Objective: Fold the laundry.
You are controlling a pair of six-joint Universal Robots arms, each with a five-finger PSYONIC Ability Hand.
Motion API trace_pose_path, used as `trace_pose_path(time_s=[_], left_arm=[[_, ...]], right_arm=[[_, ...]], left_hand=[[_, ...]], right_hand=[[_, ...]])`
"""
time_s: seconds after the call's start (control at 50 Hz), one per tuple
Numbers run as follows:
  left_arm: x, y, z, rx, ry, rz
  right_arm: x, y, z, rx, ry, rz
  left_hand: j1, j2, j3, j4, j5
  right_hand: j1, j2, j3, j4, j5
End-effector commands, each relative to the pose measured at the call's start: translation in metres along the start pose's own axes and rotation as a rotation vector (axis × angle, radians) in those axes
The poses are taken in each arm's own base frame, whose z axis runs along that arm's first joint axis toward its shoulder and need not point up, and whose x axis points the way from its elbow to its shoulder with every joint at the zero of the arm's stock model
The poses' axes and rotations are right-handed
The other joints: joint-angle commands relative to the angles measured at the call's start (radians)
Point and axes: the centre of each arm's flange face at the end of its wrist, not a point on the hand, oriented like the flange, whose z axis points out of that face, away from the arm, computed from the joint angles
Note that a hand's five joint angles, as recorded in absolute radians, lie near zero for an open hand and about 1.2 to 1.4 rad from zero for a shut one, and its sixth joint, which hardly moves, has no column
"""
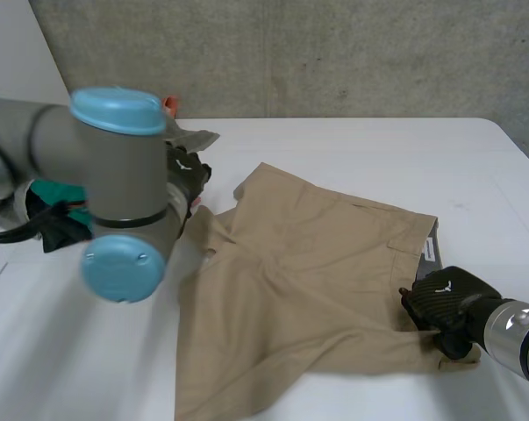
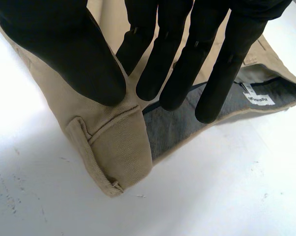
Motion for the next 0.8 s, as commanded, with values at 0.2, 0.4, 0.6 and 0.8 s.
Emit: trace_pose_path(time_s=[0.2, 0.4, 0.6, 0.8], left_arm=[[0.031, 0.059, -0.179, -0.126, 0.410, -0.340], [0.057, 0.081, -0.195, -0.140, 0.448, -0.302], [0.071, 0.087, -0.178, -0.233, 0.410, -0.249], [0.087, 0.089, -0.163, -0.257, 0.397, -0.209]], right_arm=[[0.002, -0.015, 0.004, 0.089, 0.058, 0.130], [0.010, -0.022, 0.005, 0.119, 0.121, 0.240], [0.022, -0.022, 0.000, 0.131, 0.173, 0.284], [0.020, -0.021, -0.012, 0.089, 0.115, 0.252]], left_hand=[[0.255, 0.261, 0.257, 0.265, 0.272], [0.241, 0.246, 0.242, 0.250, 0.257], [0.358, 0.363, 0.359, 0.367, 0.374], [1.148, 1.153, 1.149, 1.157, 1.164]], right_hand=[[0.257, 0.186, 0.192, 0.196, 0.199], [0.257, 0.186, 0.192, 0.196, 0.199], [0.257, 0.186, 0.192, 0.196, 0.199], [0.257, 0.186, 0.192, 0.196, 0.199]])
